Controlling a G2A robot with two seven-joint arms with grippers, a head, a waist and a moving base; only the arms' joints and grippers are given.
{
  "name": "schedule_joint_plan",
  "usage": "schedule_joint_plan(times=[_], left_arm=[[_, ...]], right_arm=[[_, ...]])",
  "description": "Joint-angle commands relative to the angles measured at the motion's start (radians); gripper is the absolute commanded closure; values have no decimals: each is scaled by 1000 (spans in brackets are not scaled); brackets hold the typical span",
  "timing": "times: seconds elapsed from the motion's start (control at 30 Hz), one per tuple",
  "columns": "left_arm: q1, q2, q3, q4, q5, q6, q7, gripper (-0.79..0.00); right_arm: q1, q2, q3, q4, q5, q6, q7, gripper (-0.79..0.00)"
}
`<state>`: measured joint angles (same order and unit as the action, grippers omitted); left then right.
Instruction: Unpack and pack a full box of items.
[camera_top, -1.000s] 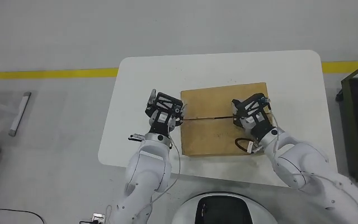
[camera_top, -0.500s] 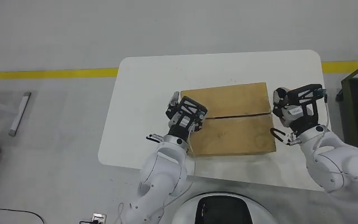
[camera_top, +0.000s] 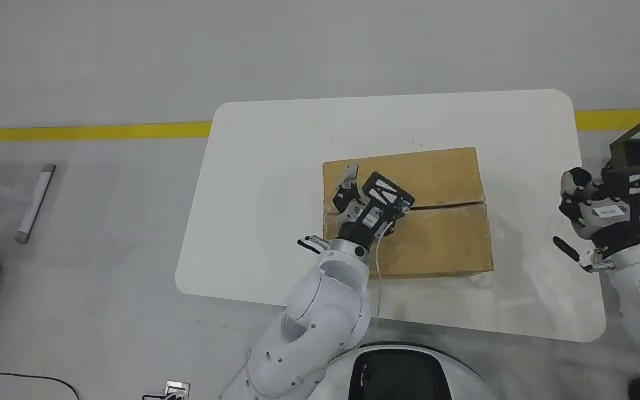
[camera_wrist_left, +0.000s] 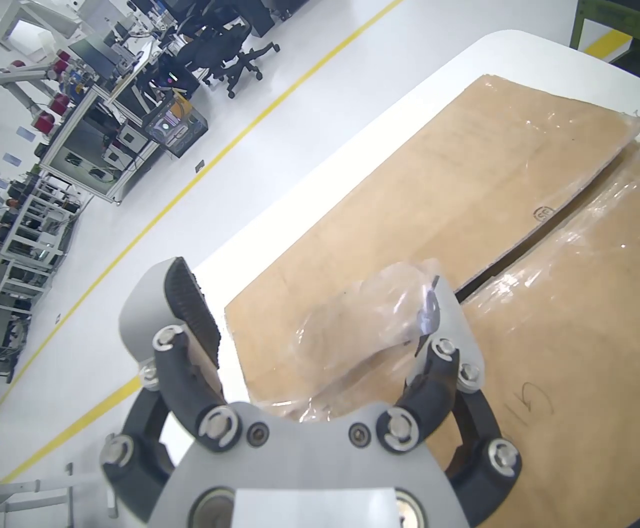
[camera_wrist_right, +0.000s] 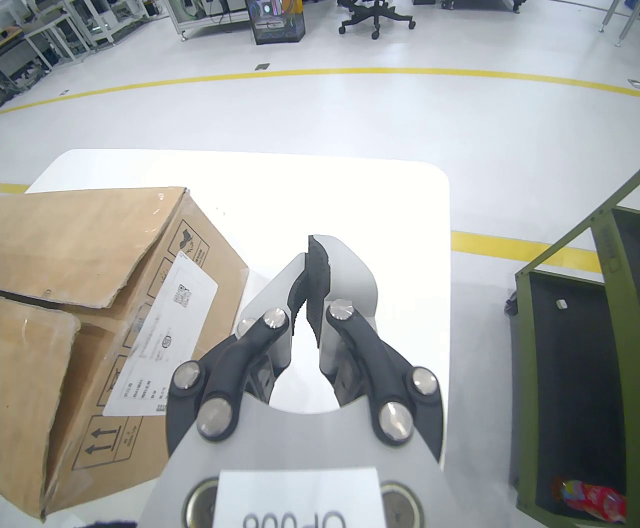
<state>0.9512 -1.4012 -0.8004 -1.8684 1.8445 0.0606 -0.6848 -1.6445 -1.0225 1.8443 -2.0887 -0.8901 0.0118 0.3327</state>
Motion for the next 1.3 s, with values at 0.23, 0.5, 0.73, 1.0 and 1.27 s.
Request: schedule_joint_plan(times=[0.23,0.5,0.73,1.0,1.27], left_arm=[[-47,-43,75,71,1,14,-2,-785],[-100,-93,147,135,-16,32,7,-785],[-149,-143,209,195,-25,55,11,-785],[-159,-176,196,158,1,68,-38,-785],[24,-126,-26,-115,163,3,-194,-785]], right_arm=[[-43,-7,53,20,28,-40,-31,0],[-95,-13,107,29,50,-80,-57,0],[-151,-20,174,37,85,-116,-80,0],[-171,-28,180,15,150,-193,-109,0],[-71,-29,122,-12,172,-255,-151,0]])
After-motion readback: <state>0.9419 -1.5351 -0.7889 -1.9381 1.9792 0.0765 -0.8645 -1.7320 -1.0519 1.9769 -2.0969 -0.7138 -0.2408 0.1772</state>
